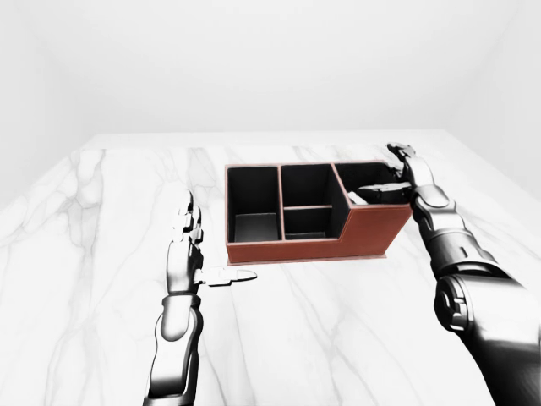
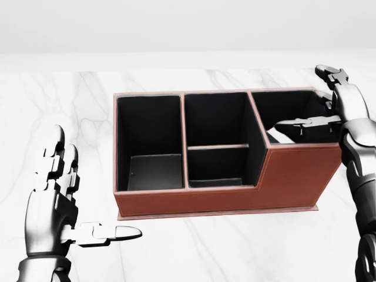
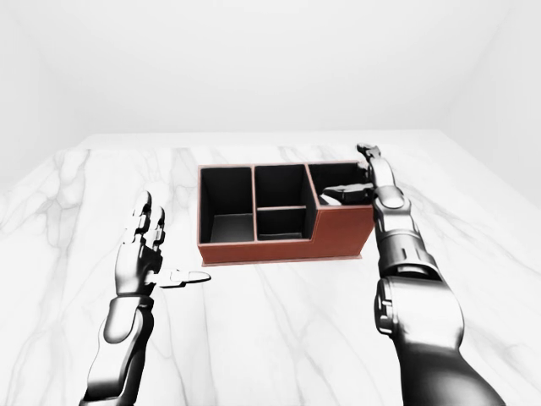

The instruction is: Pick up the book and place it in the right compartment of the caddy.

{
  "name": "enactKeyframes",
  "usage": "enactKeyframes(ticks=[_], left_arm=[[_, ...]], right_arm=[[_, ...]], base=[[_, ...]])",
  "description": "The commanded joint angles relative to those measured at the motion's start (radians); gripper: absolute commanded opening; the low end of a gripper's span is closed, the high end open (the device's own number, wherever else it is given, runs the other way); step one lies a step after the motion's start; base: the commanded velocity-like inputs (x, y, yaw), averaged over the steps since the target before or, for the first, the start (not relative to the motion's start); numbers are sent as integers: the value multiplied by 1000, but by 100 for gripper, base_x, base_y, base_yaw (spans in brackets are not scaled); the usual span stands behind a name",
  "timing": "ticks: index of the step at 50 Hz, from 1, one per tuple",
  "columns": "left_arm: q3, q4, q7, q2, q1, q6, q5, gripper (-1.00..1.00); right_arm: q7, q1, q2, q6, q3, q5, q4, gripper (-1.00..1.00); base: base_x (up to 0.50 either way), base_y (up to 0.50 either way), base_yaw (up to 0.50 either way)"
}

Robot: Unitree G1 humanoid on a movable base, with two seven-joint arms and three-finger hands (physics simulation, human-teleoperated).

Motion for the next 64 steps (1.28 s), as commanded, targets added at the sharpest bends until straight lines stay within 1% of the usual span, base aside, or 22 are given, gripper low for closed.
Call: enactKeyframes(ticks=[1, 11, 21, 26, 27, 29, 32, 36, 39, 40, 42, 44, 45, 48, 54, 55, 60, 61, 64], left_arm=[[-3, 11, -12, -2, 2, 0, -16, 100], [-2, 12, -12, -2, 1, 0, -17, 100], [-2, 11, -12, -1, 0, 0, -17, 100], [-3, 0, -11, -2, 4, 0, -17, 100], [-3, 1, -12, -2, 4, 0, -17, 100], [-2, 3, -12, -2, 4, 0, -18, 100], [-1, 9, -13, -1, 3, 0, -19, 100], [0, 9, -13, -1, 2, 0, -20, 100], [-1, 9, -13, -1, 3, 0, -19, 100], [0, 10, -13, -1, 2, 0, -20, 100], [-1, 8, -13, -1, 3, 0, -19, 100], [-1, 3, -12, -1, 4, 0, -19, 100], [0, 5, -13, -1, 3, 0, -19, 100], [0, 10, -13, -1, 1, 0, -18, 100], [0, 10, -13, -1, 2, 0, -18, 100], [-1, 4, -12, -2, 3, 0, -18, 100], [-1, 0, -12, -2, 5, 0, -18, 100], [-2, 0, -12, -2, 5, 0, -17, 100], [0, 4, -11, -2, 4, 0, -18, 100]], right_arm=[[-9, -10, -6, 0, -27, 29, -11, 100], [-1, -21, -14, 0, -30, 36, -21, 100], [30, -102, -48, 0, -33, 70, -114, 100], [47, -163, -69, 0, -36, 94, -198, 100], [48, -170, -71, 3, -36, 98, -206, 100], [50, -183, -74, 20, -39, 109, -233, 100], [44, -195, -81, 68, -37, 116, -308, 100], [29, -195, -83, 99, -42, 118, -377, 100], [9, -183, -91, 123, -43, 116, -475, 100], [3, -179, -92, 137, -45, 118, -506, 100], [-16, -173, -100, 175, -61, 147, -636, 100], [-22, -163, -109, 175, -54, 138, -694, 100], [-22, -155, -115, 175, -48, 125, -758, 100], [-25, -154, -117, 175, -70, 163, -926, 100], [-47, -154, -165, 175, -95, 213, -1229, 100], [-60, -161, -172, 175, -111, 246, -1305, 100], [-100, -198, -229, 175, -121, 327, -1449, 100], [-110, -208, -232, 175, -129, 354, -1472, 100], [-170, -265, -274, 175, -157, 467, -1596, 100]], base=[[0, 0, 0], [0, 0, 0], [0, 0, 0], [0, 0, 0], [0, 0, 0], [0, 0, 0], [0, 0, 0], [0, 0, 0], [0, 0, 0], [0, 0, 0], [0, 0, 0], [0, 0, 0], [0, 0, 0], [0, 0, 0], [0, 0, 0], [0, 0, 0], [0, 0, 0], [0, 0, 0], [0, 0, 0]])
